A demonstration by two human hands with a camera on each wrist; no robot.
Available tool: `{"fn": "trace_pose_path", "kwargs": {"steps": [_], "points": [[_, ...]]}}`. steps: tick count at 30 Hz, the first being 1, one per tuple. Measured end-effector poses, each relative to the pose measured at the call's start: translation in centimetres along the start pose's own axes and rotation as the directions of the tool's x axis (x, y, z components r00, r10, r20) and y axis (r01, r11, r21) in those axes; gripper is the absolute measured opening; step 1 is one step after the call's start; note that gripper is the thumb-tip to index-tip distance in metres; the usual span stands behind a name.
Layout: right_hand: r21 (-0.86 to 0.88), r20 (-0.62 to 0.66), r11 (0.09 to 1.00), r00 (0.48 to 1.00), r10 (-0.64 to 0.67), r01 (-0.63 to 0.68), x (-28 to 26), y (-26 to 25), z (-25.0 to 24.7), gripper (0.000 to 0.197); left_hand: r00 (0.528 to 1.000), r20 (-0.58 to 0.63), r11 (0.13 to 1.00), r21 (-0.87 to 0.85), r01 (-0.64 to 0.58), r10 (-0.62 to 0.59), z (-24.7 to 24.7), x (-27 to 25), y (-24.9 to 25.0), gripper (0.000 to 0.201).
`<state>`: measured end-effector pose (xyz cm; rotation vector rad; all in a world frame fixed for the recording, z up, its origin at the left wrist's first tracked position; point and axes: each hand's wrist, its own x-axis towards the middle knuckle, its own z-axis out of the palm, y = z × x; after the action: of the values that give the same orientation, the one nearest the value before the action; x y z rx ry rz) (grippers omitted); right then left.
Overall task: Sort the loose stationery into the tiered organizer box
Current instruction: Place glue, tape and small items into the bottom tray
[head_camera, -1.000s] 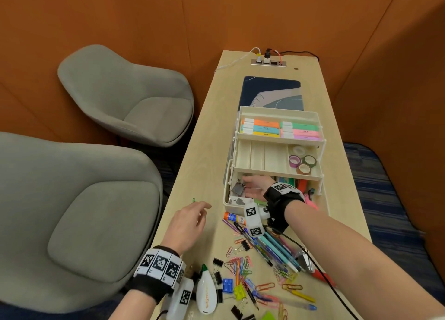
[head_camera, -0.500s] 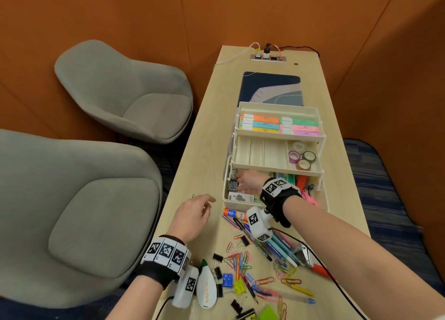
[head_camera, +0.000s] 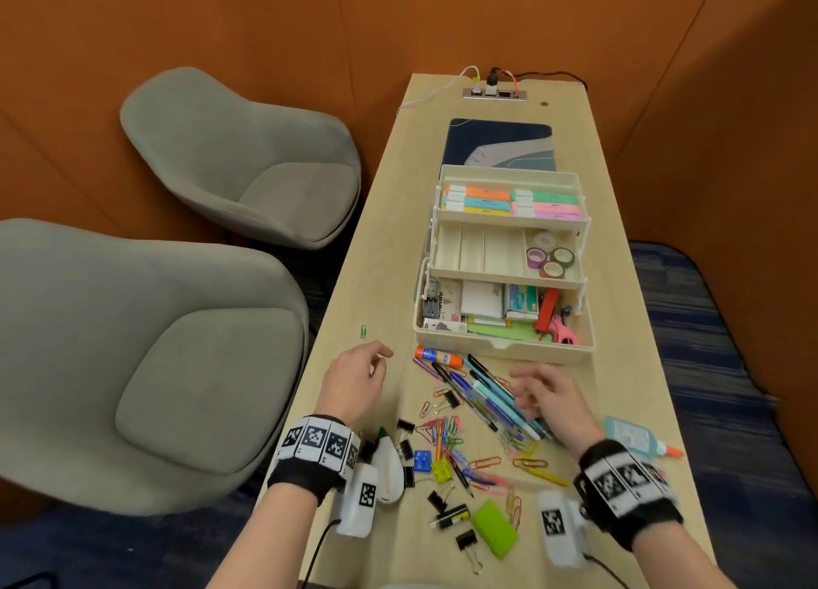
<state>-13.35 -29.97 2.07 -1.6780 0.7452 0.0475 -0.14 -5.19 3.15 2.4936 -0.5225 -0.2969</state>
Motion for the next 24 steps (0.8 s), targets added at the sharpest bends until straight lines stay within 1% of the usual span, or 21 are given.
{"fn": "trace_pose_path", "kwargs": {"steps": [4, 8, 10, 12, 16, 18, 20, 22, 23, 24], "points": [[0.034, -0.058, 0.995, 0.993, 0.099, -0.097, -3.4, 5.9, -1.9, 0.027, 0.997, 0.065, 0.997, 0.059, 0.048, -0.051, 0.8, -2.3, -1.1, 0.021], [0.08, -0.113, 0.987, 0.982, 0.149, -0.141, -6.4, 8.9, -3.1, 0.029, 0.988, 0.101, 0.99, 0.092, 0.111, -0.12, 1.4, -4.4, -2.2, 0.02], [0.109, -0.135, 0.983, 0.977, 0.163, -0.149, -6.9, 9.4, -3.5, 0.03, 0.987, 0.106, 0.989, 0.09, 0.115, -0.124, 1.8, -5.0, -1.9, 0.021], [0.125, -0.142, 0.98, 0.975, 0.171, -0.154, -7.1, 9.7, -3.8, 0.029, 0.989, 0.105, 0.993, 0.079, 0.093, -0.101, 2.4, -5.4, -1.2, 0.021], [0.109, -0.153, 0.983, 0.975, 0.163, -0.147, -7.4, 9.5, -3.8, 0.029, 0.991, 0.123, 0.997, 0.058, 0.043, -0.05, 3.1, -5.2, 0.3, 0.021], [0.096, -0.157, 0.986, 0.976, 0.151, -0.138, -7.5, 9.0, -3.7, 0.03, 0.994, 0.097, 0.996, 0.08, 0.04, -0.048, 3.2, -5.1, 0.7, 0.021], [0.089, -0.15, 0.988, 0.979, 0.141, -0.128, -7.5, 8.6, -3.5, 0.031, 0.996, 0.01, 0.98, 0.184, 0.081, -0.084, 3.0, -5.3, 0.8, 0.018], [0.08, -0.14, 0.99, 0.982, 0.129, -0.118, -7.5, 8.4, -3.4, 0.03, 0.984, -0.061, 0.923, 0.34, 0.177, -0.167, 2.7, -5.8, 0.9, 0.022], [0.082, -0.137, 0.99, 0.982, 0.127, -0.116, -7.5, 8.4, -3.4, 0.03, 0.973, -0.047, 0.887, 0.403, 0.224, -0.224, 2.5, -6.1, 0.9, 0.029], [0.084, -0.134, 0.99, 0.983, 0.126, -0.115, -7.5, 8.3, -3.4, 0.03, 0.957, -0.006, 0.86, 0.438, 0.262, -0.289, 2.5, -6.4, 0.8, 0.039]]}}
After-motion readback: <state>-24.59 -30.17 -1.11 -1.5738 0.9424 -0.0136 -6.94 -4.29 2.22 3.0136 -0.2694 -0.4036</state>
